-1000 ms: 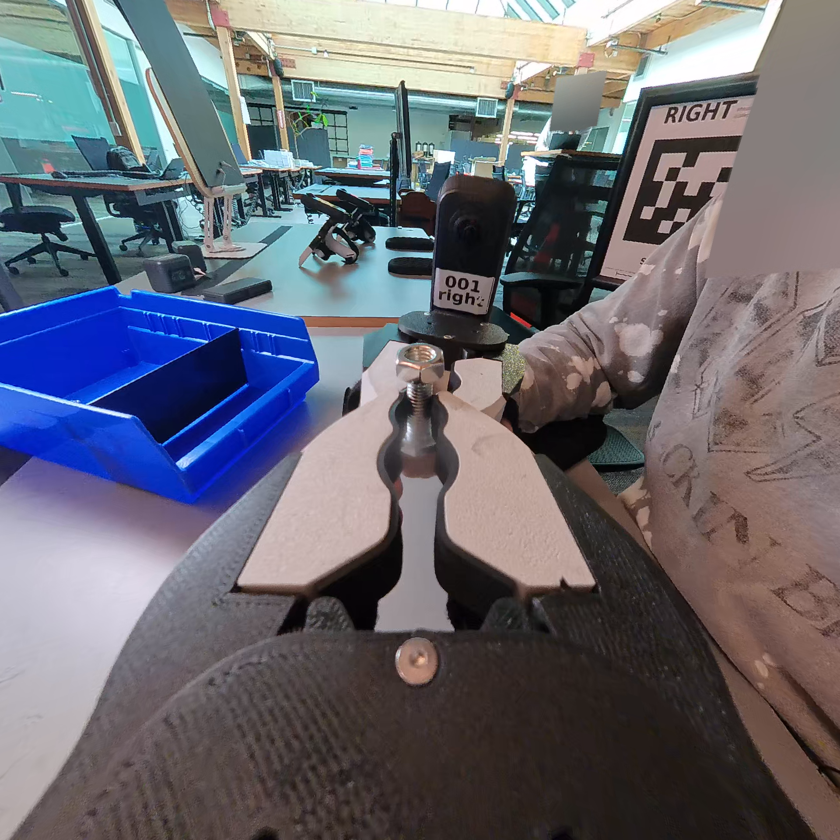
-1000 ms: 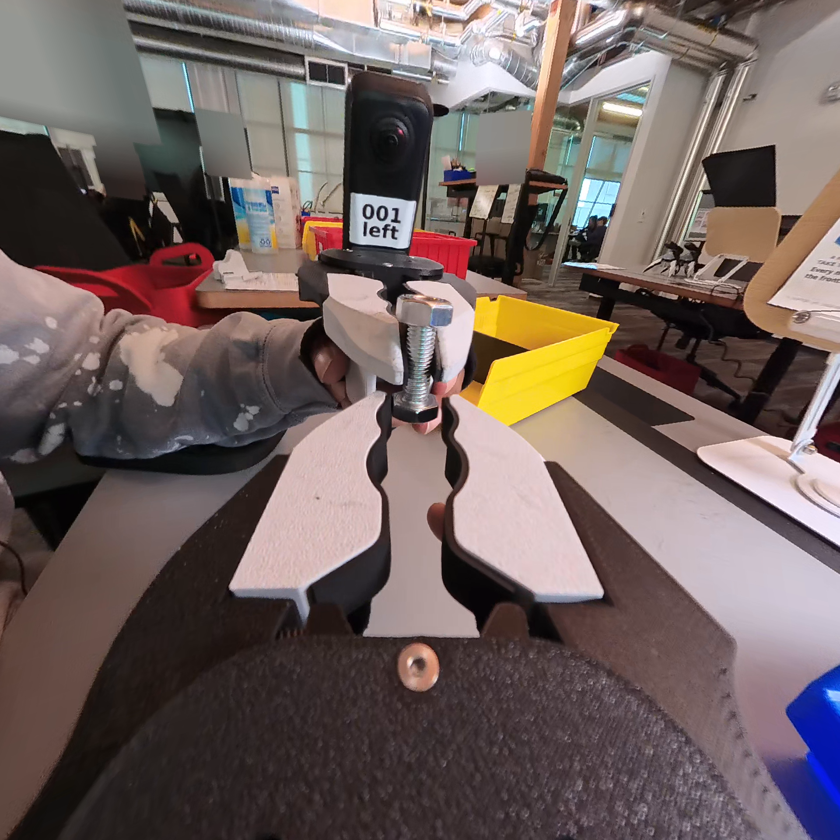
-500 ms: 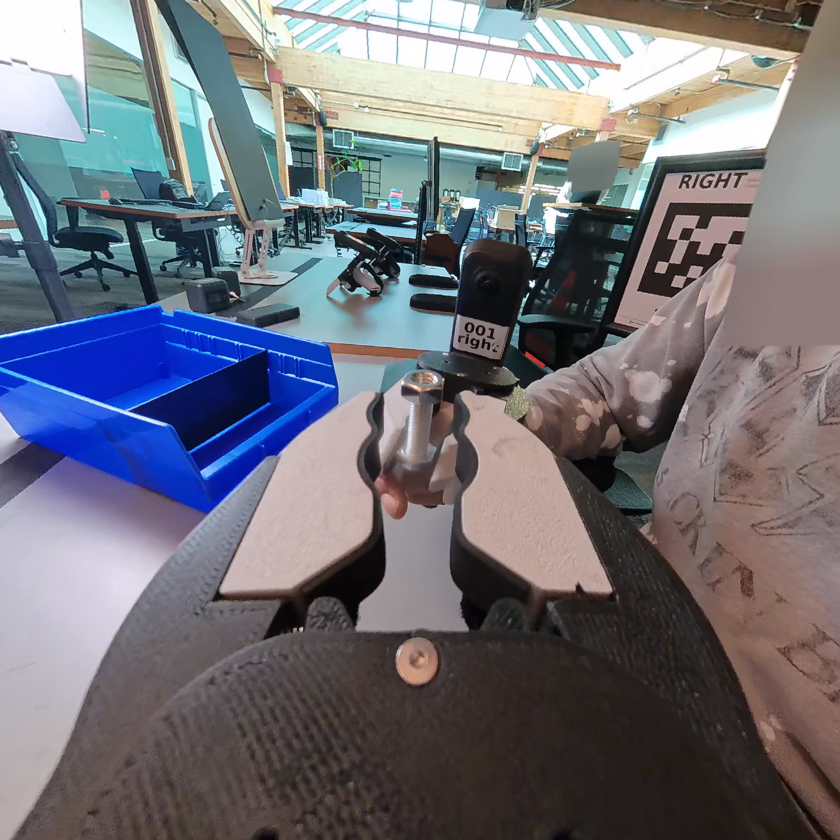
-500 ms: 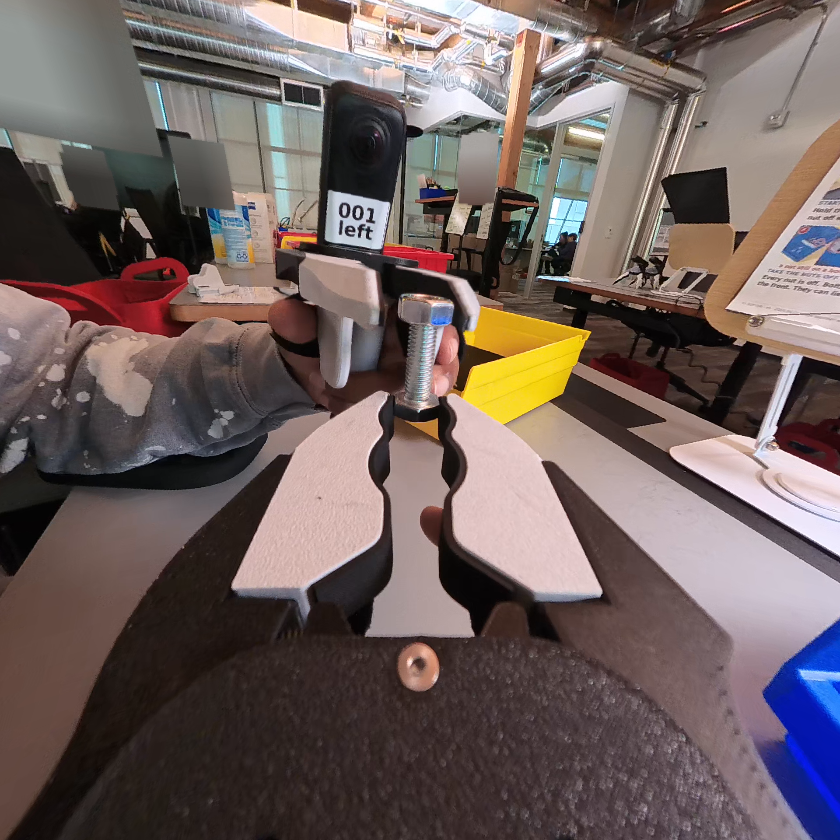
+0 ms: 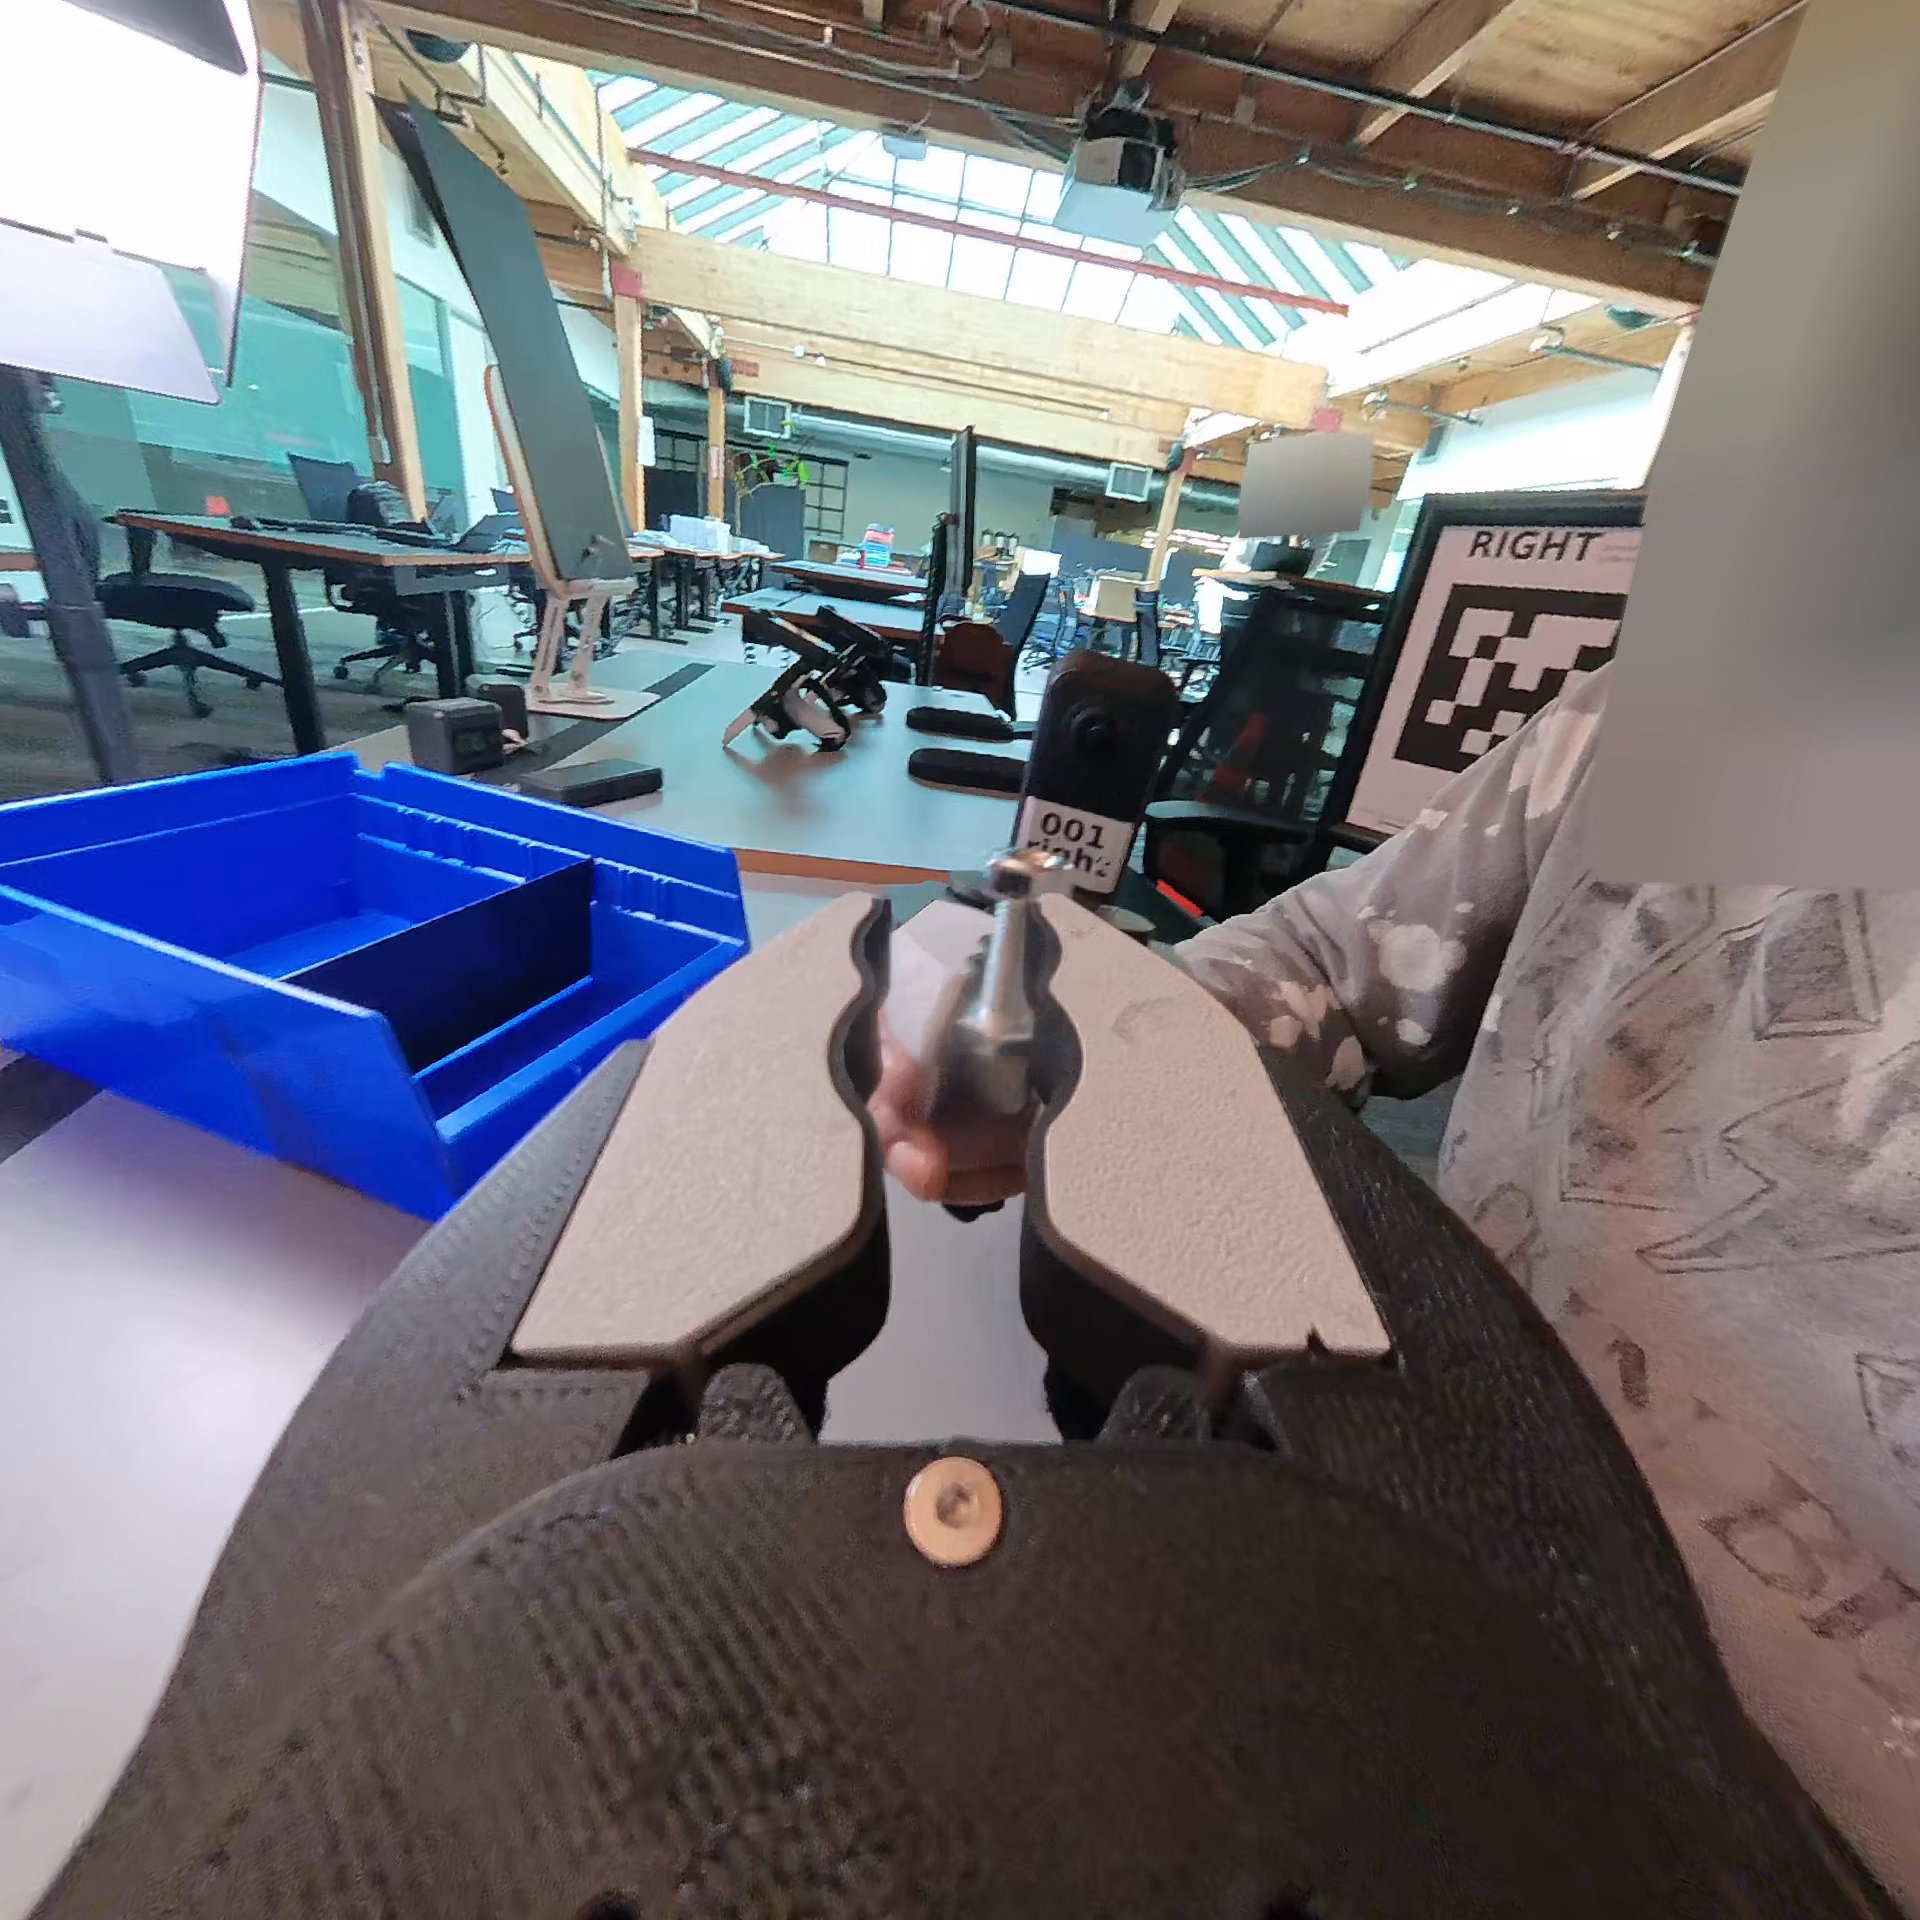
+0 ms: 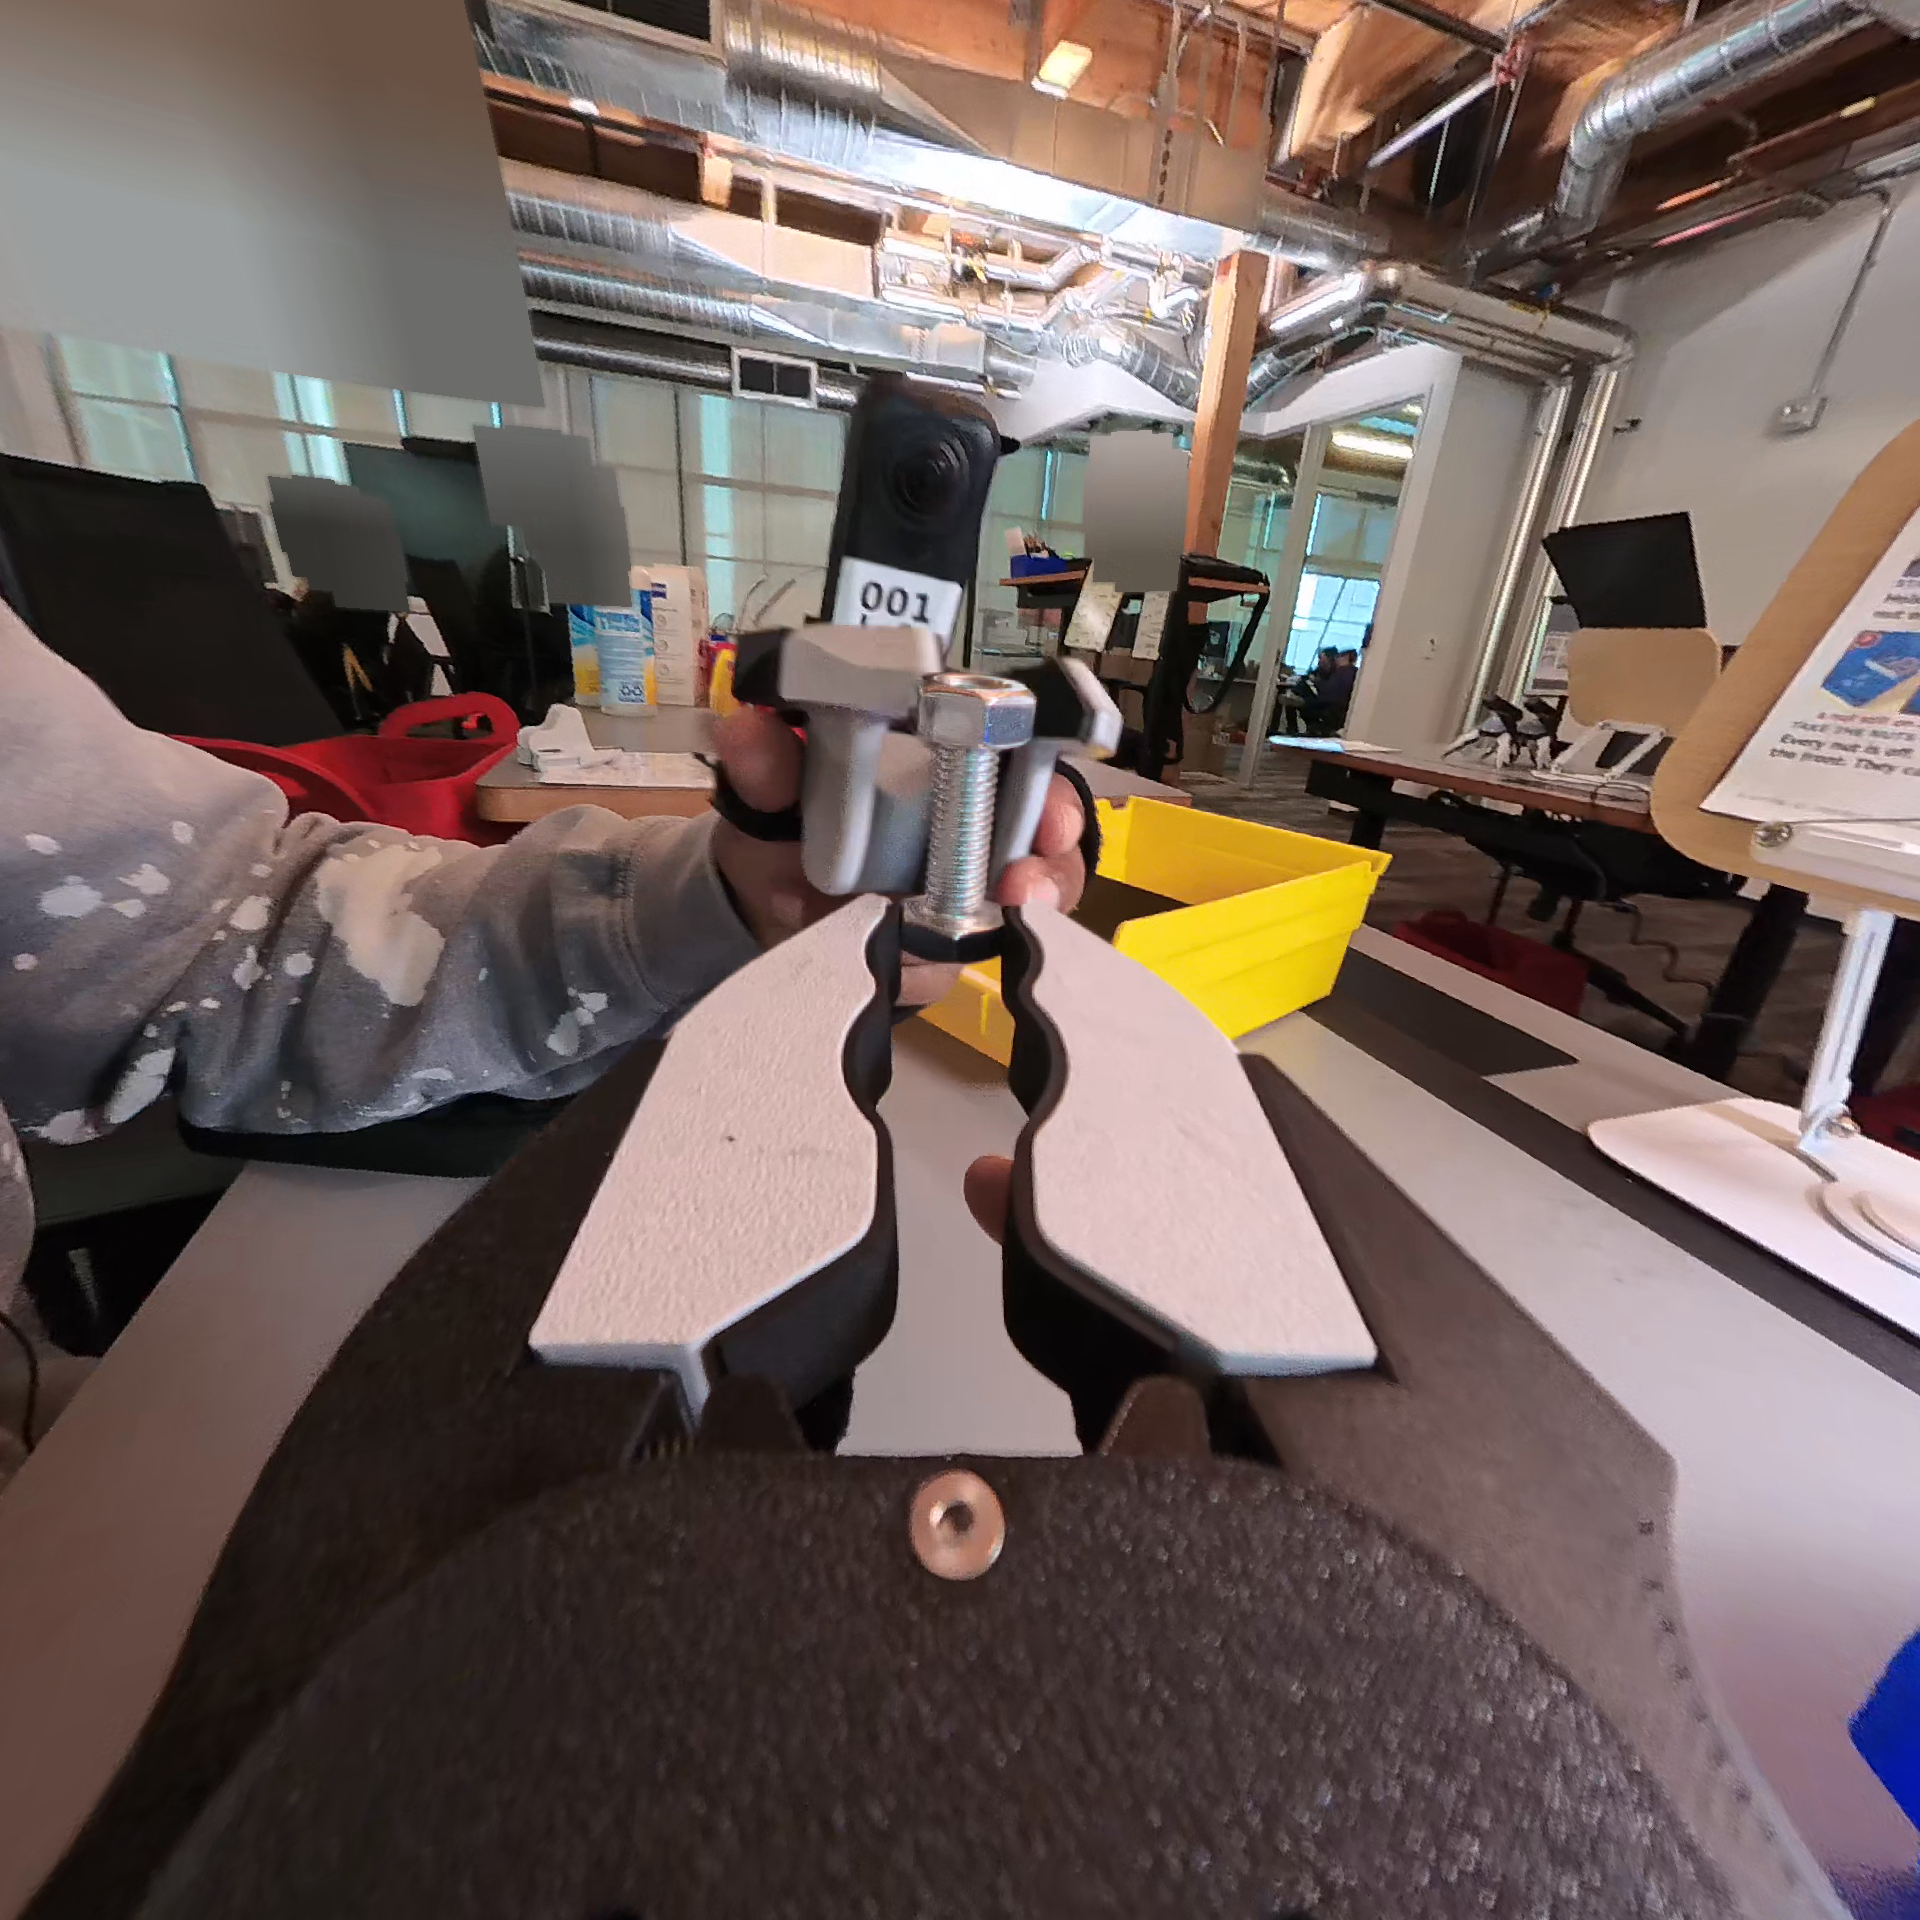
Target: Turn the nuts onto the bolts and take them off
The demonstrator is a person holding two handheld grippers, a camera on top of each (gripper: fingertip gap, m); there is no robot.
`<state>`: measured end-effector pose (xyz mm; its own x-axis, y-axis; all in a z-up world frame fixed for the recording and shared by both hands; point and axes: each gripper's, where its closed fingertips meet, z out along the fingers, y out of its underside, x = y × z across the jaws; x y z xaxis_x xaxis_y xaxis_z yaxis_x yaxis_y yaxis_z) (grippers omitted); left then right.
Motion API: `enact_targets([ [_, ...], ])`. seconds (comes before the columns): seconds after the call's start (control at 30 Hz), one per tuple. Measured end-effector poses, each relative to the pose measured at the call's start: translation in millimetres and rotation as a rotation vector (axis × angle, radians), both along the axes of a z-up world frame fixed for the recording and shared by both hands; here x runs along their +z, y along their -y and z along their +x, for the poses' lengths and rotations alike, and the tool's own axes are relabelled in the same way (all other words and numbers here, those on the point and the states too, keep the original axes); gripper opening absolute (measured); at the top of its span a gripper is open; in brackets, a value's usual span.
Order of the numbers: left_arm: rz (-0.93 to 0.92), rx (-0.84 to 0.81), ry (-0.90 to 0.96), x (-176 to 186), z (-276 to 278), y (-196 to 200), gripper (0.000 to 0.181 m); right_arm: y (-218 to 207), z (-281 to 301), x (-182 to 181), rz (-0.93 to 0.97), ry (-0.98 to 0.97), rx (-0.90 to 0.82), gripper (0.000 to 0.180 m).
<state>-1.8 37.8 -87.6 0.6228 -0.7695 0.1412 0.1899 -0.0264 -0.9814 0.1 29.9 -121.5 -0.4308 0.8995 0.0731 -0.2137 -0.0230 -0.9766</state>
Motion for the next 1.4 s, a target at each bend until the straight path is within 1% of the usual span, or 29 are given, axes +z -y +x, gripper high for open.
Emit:
enact_targets([
  [0.17,-0.022,-0.009,-0.01,-2.5,10.1,-3.0,0.025,0.8,-1.4,-2.6,0.004,0.009,-0.004,0.018],
  [0.23,-0.043,0.066,-0.02,-6.5,-0.6,-11.1,0.014,3.1,3.7,3.7,-0.012,-0.03,0.029,0.018],
  [0.27,-0.046,0.097,-0.029,-8.8,-6.0,-14.0,0.015,4.0,5.2,6.2,-0.012,-0.041,0.035,0.018],
  [0.37,-0.025,0.051,0.031,-0.9,-6.4,-7.7,0.019,2.6,4.5,5.4,-0.012,-0.034,0.028,0.018],
  [0.5,-0.018,-0.024,0.007,-0.2,10.5,-0.2,0.028,-1.8,-2.4,-3.0,-0.005,0.015,-0.01,0.018],
  [0.57,-0.028,-0.006,-0.017,-3.8,13.9,-3.8,0.027,0.3,-2.6,-4.1,0.002,0.016,-0.006,0.018],
  [0.63,-0.033,-0.02,0.007,-2.1,11.7,-3.2,0.026,1.0,-0.4,-1.5,-0.009,-0.001,0.009,0.018],
  [0.7,-0.042,0.032,0.019,-3.6,-0.3,-8.4,0.019,3.0,4.5,4.8,-0.021,-0.036,0.04,0.018],
  [0.77,-0.046,0.053,0.015,-6.7,-6.8,-9.9,0.019,4.6,6.9,8.2,-0.019,-0.052,0.049,0.018],
  [0.9,-0.019,-0.002,0.039,0.5,0.6,-3.1,0.024,0.1,2.0,2.8,-0.029,-0.018,0.024,0.018],
  [1.0,-0.032,-0.031,0.013,-1.7,12.3,-1.7,0.029,-1.7,-3.2,-2.8,-0.016,0.014,-0.01,0.018],
  [1.07,-0.039,-0.01,-0.015,-5.5,12.4,-5.4,0.029,0.6,-3.3,-2.4,-0.019,0.012,-0.007,0.018],
  [1.17,-0.061,0.028,0.01,-2.1,-1.9,-9.1,0.026,-5.2,0.2,6.7,-0.074,-0.031,0.004,0.018],
  [1.23,-0.061,0.122,-0.009,-2.2,-16.5,-15.1,0.015,-8.8,2.2,13.8,-0.081,-0.058,0.013,0.018],
  [1.27,-0.046,0.126,-0.01,0.0,-18.6,-13.8,0.014,-8.8,1.9,16.5,-0.078,-0.066,0.012,0.018],
  [1.3,-0.048,0.107,-0.003,2.2,-17.8,-11.4,0.015,-8.3,0.4,18.4,-0.076,-0.07,0.008,0.018],
  [1.4,-0.071,0.013,0.028,7.4,-9.7,-2.7,0.026,-7.1,-6.9,23.7,-0.066,-0.076,-0.002,0.018],
])
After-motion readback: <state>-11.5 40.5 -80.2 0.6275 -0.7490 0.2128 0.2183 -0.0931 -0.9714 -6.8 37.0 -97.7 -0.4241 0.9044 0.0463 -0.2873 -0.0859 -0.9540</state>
